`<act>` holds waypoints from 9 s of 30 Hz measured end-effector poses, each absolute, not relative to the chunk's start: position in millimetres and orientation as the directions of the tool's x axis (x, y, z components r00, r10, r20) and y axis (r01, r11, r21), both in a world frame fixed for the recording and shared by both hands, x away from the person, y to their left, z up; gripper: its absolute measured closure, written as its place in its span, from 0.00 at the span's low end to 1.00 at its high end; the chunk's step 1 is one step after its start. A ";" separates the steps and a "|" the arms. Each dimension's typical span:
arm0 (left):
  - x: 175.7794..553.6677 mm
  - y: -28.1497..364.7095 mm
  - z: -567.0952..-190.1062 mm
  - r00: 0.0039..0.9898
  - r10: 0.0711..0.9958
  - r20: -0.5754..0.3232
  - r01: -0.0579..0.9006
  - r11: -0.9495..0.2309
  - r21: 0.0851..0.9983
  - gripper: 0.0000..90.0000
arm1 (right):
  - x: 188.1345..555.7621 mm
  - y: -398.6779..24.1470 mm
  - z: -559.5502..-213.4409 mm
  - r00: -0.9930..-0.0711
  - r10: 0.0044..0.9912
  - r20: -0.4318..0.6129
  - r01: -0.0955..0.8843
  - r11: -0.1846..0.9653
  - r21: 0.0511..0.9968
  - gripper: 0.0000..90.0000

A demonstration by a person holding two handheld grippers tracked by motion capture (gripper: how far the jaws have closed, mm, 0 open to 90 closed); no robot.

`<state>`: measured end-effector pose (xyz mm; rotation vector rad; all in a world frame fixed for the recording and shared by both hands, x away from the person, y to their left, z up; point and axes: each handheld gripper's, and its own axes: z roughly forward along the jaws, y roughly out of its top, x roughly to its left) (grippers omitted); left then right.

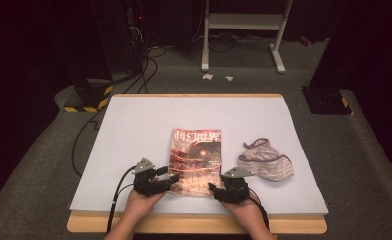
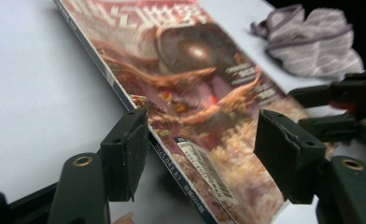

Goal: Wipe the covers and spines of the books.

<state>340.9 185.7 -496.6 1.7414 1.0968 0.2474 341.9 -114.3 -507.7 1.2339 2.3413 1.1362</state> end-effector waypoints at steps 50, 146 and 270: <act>337.1 170.2 -505.0 0.489 0.817 -0.306 0.565 -0.030 0.824 0.62 | 335.0 -96.2 -507.6 -0.656 0.746 0.116 0.556 0.373 0.742 0.53; 333.8 206.6 -430.1 0.557 0.828 -0.063 0.219 -0.074 0.973 0.93 | 327.6 -153.5 -495.1 -0.587 0.792 0.168 0.542 0.230 0.808 0.56; 326.7 159.5 -498.2 0.714 0.659 -0.235 0.430 -0.148 0.891 0.93 | 399.6 -151.2 -462.2 -0.431 0.885 -0.178 0.404 0.365 0.839 0.75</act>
